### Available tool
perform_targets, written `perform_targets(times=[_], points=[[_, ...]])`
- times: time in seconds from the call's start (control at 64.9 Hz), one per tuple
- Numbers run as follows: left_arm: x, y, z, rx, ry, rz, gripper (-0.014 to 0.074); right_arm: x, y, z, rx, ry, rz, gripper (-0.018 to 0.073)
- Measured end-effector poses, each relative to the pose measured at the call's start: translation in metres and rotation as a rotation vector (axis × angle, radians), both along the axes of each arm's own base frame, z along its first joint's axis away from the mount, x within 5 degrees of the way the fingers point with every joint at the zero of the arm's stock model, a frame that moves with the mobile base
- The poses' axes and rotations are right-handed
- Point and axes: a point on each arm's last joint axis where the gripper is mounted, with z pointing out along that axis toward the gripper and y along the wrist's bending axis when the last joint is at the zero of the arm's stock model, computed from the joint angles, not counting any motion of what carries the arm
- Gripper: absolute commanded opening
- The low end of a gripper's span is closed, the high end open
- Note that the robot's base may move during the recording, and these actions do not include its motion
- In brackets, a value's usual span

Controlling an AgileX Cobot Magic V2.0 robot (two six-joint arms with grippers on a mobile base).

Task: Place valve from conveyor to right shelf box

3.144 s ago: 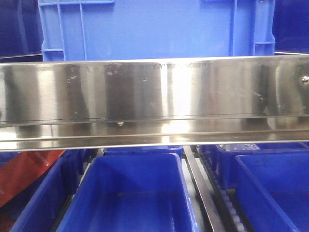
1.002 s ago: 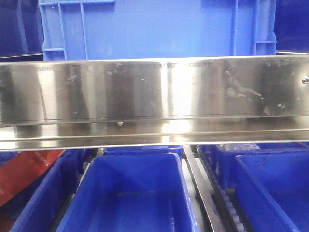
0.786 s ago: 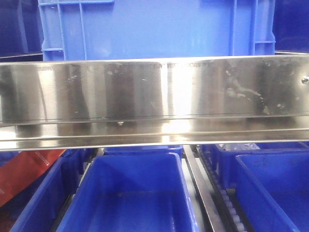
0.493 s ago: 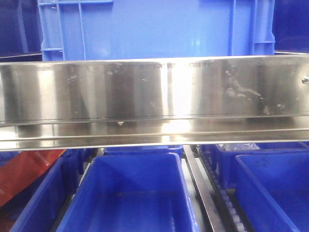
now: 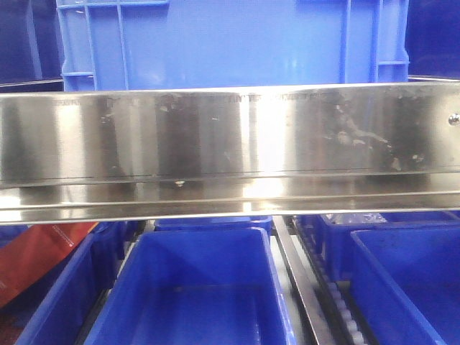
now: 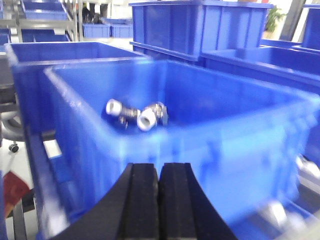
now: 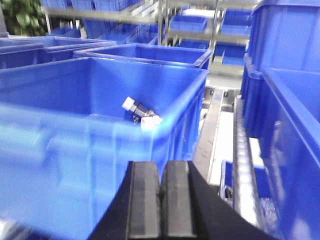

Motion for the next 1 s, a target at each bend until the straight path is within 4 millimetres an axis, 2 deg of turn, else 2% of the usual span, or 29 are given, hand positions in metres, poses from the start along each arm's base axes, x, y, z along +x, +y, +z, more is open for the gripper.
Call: perform_targets(times=[0.123, 0.308, 0.74, 0.848, 1.002], points=[[-0.017, 0.008, -0.011, -0.01, -0.022, 0.0, -0.0111, -0.019, -0.004, -0.002, 0.012, -0.053, 0.0, -0.0163], [-0.03, 0.014, -0.01, -0.032, -0.07, 0.002, -0.0111, -0.036, -0.008, 0.006, 0.029, -0.129, 0.0, -0.0163], [-0.032, 0.015, -0.009, -0.039, -0.083, 0.004, -0.0111, -0.039, -0.009, 0.008, 0.036, -0.158, -0.003, -0.0163], [-0.032, 0.015, -0.009, -0.039, -0.083, 0.004, -0.0111, -0.04, -0.012, -0.001, 0.032, -0.154, -0.037, -0.0163], [-0.032, 0.015, -0.009, -0.039, -0.083, 0.004, -0.0111, -0.046, -0.025, -0.03, 0.02, -0.152, -0.172, -0.0163]])
